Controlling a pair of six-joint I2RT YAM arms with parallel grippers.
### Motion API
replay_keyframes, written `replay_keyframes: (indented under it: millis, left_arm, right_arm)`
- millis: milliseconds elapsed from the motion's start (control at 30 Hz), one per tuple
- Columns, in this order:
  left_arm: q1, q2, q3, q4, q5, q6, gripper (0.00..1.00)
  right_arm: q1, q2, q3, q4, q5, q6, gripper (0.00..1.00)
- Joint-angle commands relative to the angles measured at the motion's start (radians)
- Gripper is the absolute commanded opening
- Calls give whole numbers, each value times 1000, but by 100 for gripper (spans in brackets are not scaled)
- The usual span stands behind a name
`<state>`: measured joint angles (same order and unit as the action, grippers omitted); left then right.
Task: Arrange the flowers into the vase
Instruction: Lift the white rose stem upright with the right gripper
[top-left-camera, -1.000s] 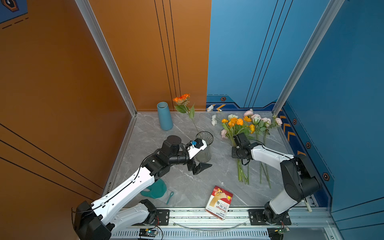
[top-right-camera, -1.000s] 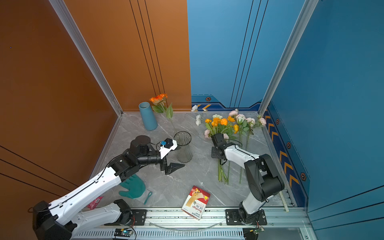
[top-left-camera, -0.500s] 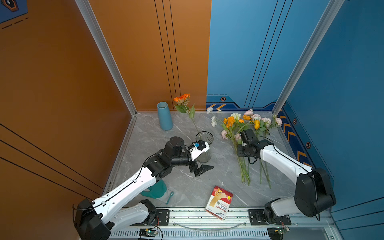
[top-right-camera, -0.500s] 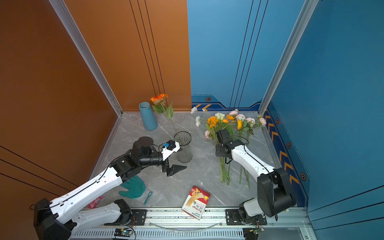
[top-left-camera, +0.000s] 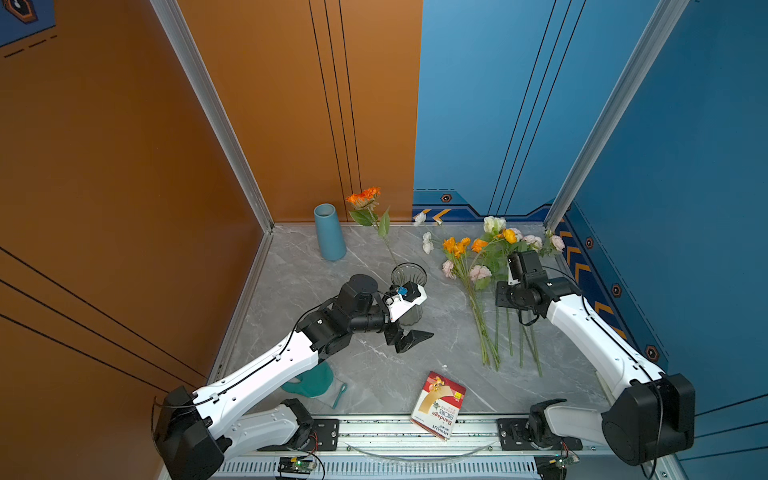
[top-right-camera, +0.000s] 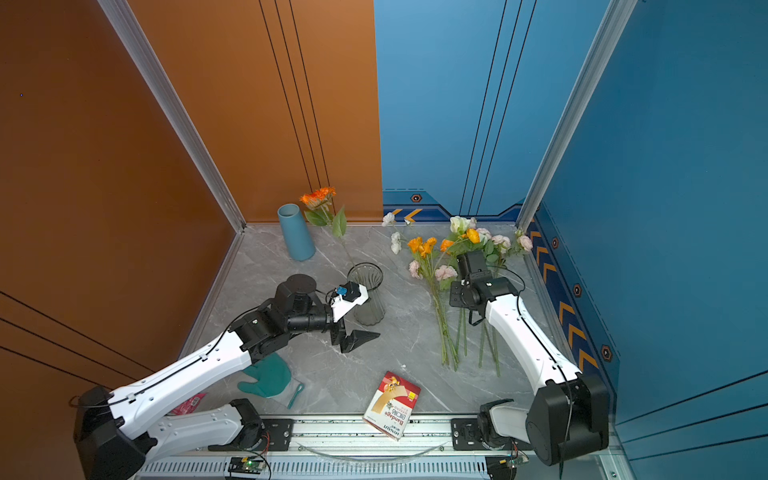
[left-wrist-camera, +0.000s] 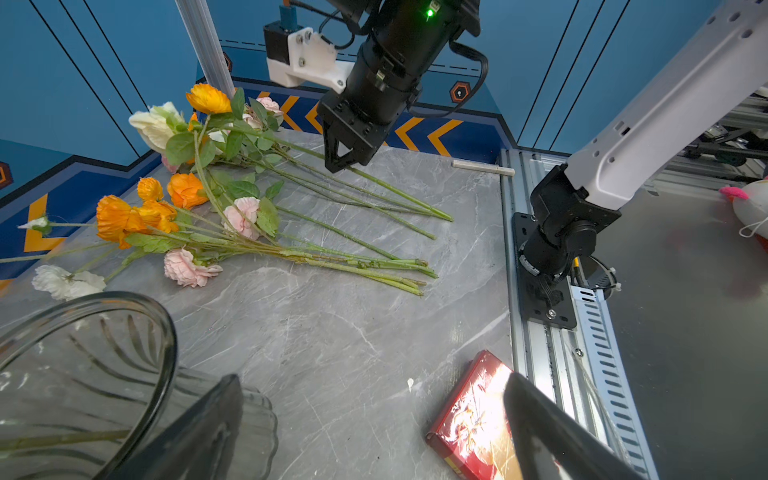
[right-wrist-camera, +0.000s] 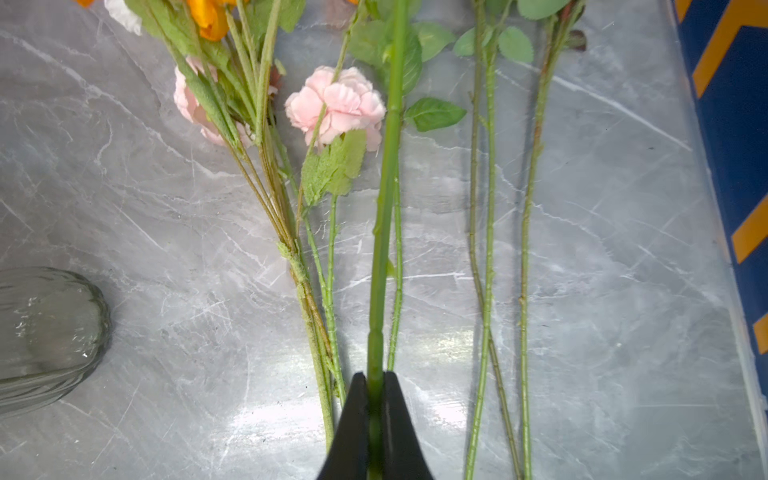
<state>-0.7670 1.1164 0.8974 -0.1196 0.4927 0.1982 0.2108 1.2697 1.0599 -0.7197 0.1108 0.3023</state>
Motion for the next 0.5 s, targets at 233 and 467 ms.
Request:
replay_keyframes:
  millis: [233, 467]
  left_arm:
    - [-6, -38, -3, 20, -20, 20, 98]
    - [-5, -39, -11, 19, -39, 33, 98]
  right_arm:
    - [-11, -96, 245, -83, 60, -130, 0]
    - [14, -188, 238, -9, -5, -134, 0]
